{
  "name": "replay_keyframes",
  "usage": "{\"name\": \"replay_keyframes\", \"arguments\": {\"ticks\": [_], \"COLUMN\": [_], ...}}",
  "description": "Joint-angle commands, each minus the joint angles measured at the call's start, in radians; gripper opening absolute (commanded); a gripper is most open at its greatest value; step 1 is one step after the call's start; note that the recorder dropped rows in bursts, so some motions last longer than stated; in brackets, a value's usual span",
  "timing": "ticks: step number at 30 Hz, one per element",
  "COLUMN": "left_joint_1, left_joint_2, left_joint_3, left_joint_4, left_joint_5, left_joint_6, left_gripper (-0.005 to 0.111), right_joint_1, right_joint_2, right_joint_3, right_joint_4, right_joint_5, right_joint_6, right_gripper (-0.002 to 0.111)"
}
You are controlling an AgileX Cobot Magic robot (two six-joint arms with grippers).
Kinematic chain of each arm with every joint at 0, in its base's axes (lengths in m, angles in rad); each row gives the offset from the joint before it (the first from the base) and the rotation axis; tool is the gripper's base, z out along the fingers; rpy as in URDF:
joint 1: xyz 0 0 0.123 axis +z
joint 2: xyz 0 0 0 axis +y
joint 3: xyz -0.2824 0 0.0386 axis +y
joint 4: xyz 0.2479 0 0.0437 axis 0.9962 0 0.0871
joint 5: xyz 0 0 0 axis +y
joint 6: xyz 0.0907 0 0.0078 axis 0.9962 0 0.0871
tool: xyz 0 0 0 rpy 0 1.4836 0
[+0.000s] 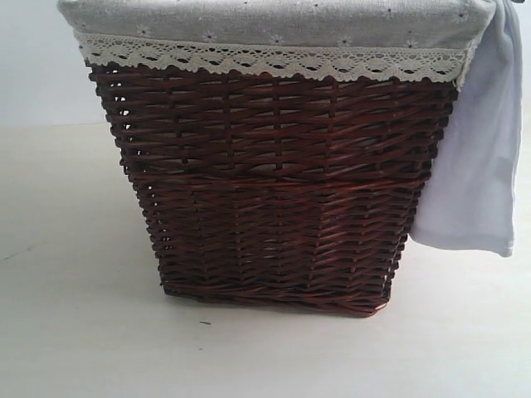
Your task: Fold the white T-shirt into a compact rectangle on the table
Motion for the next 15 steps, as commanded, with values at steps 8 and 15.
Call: {"name": "replay_keyframes", "arguments": {"ticks": [8, 15], "left_joint_1": [0.003, 0.003], "left_joint_2": [-0.005, -0.005], "left_joint_3": [-0.001, -0.001], "left_joint_4": [-0.009, -0.009], "left_joint_5": [-0.003, -0.003], "left_joint_6": [-0.005, -0.005], "left_gripper": [0.0, 0.0], "right_joint_1": [0.013, 0.013], "right_joint_2": [-0.071, -0.128], "right_joint_3": [-0.052, -0.249], "right_joint_4": [-0.085, -0.085], "right_joint_5": [0.139, 0.08], "right_joint_6": [-0.087, 0.023], "right_gripper": [0.0, 0.0]}}
